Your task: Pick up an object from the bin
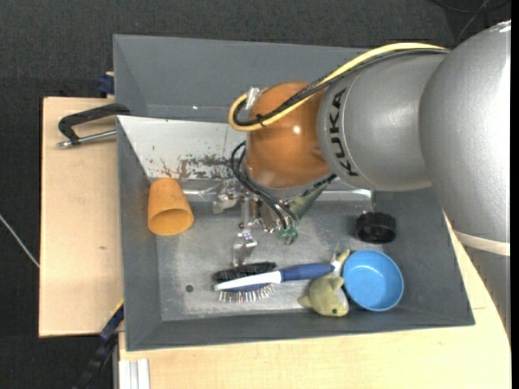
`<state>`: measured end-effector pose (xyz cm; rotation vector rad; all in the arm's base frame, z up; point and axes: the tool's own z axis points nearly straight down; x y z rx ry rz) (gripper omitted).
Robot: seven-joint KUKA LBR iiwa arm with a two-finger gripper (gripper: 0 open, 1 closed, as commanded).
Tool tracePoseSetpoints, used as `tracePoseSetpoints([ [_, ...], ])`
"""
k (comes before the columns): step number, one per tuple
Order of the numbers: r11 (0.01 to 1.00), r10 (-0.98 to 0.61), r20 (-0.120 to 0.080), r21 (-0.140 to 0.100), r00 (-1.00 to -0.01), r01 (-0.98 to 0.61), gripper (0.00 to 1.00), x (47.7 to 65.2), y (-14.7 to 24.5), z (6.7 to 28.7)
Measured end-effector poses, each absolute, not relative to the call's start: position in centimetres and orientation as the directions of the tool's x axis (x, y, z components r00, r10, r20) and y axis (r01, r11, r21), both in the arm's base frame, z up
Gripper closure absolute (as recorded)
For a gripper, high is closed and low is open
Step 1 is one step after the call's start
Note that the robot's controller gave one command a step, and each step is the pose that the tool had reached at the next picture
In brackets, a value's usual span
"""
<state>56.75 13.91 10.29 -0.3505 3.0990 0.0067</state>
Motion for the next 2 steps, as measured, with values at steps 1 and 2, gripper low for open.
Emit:
tracePoseSetpoints([
  [1, 0.991, -0.133, -0.031, 0.004, -0.991, -0.133, 0.0, 50.5, 13.8, 12.7],
  [2, 0.963, -0.27, -0.051, -0.004, -0.962, -0.27, 0.0, 51.3, 5.7, 10.3],
])
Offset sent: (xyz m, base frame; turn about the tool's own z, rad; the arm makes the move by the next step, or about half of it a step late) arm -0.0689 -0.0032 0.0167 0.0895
